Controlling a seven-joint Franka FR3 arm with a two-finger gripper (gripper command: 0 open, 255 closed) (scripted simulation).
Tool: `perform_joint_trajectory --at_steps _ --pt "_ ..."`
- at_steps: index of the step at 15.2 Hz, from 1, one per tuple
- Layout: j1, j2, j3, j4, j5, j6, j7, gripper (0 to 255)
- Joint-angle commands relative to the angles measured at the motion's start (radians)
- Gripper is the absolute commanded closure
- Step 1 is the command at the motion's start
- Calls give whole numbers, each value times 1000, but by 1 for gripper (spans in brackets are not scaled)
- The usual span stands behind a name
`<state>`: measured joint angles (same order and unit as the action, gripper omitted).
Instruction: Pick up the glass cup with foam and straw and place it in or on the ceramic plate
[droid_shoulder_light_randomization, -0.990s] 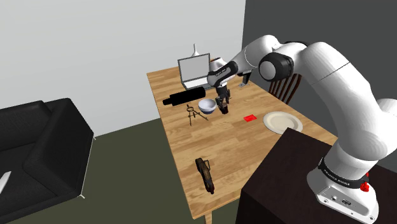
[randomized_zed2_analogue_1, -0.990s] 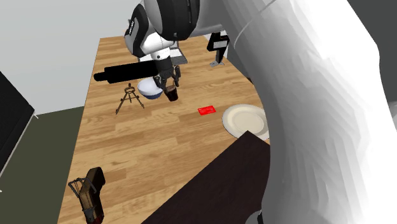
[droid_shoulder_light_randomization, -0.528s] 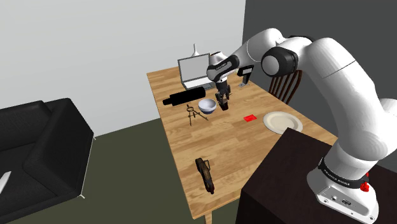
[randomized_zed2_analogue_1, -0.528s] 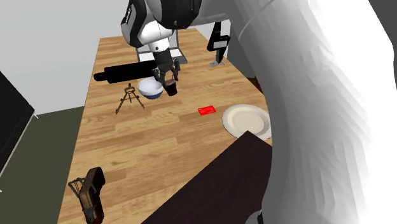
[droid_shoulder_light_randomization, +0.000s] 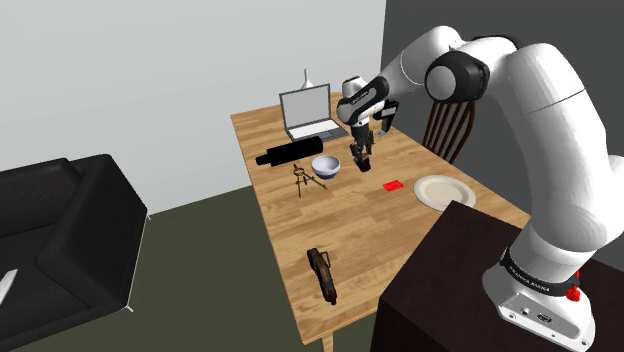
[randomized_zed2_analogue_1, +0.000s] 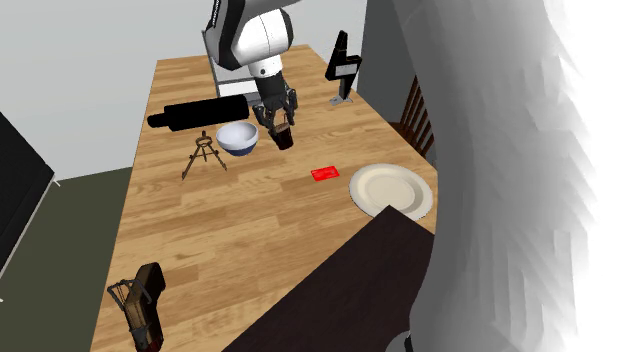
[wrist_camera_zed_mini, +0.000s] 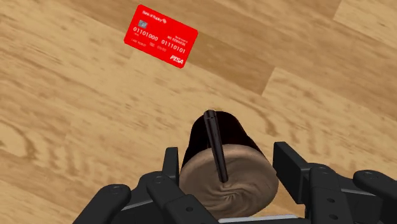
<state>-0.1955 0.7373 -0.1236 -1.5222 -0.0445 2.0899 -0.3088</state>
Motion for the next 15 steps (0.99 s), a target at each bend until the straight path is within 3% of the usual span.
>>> perform_joint_trajectory --at_steps 1,8,15 --pt "-16 -68 -10 -115 -6 50 -24 255" --pt "-73 -238 -50 -409 -33 186 -105 255" --pt "-142 -370 -105 -632 -69 291 -201 255"
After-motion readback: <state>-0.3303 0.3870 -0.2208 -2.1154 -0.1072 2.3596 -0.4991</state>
